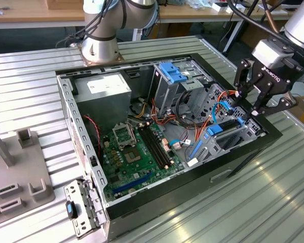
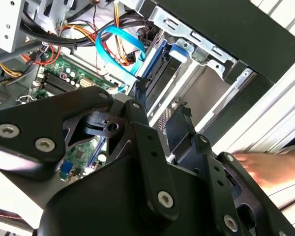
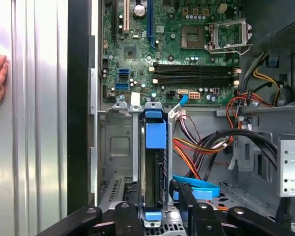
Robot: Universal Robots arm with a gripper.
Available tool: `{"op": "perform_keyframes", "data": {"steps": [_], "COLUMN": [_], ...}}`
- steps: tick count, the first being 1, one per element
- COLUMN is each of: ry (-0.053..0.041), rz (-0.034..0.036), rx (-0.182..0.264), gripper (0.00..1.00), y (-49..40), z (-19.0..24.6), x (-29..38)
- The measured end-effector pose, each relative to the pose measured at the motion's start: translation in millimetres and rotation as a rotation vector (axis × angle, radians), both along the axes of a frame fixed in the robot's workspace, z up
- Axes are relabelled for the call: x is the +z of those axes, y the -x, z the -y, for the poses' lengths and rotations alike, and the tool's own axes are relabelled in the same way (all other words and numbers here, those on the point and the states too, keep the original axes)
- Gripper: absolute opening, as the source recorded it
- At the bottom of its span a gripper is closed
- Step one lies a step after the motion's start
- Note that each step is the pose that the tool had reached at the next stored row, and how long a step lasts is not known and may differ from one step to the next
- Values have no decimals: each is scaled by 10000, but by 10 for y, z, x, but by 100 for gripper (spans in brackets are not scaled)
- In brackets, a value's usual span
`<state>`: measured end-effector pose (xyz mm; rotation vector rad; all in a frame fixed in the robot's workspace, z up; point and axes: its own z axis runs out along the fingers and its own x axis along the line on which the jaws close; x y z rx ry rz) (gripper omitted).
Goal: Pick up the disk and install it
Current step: 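Insert the disk into the insertion slot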
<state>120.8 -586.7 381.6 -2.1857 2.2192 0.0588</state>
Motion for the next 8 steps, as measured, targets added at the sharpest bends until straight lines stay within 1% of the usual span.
{"op": "perform_keyframes", "data": {"steps": [1,2,4,5,8], "ry": [-9,-13,-19,-21,-20], "rz": [34,87,139,154,154], "rx": [14,29,40,53,55], "gripper": [44,44,44,44,44], "y": [12,45,95,108,108], "z": [0,-1,0,0,-1], "x": [-6,-12,-20,-22,-21]}}
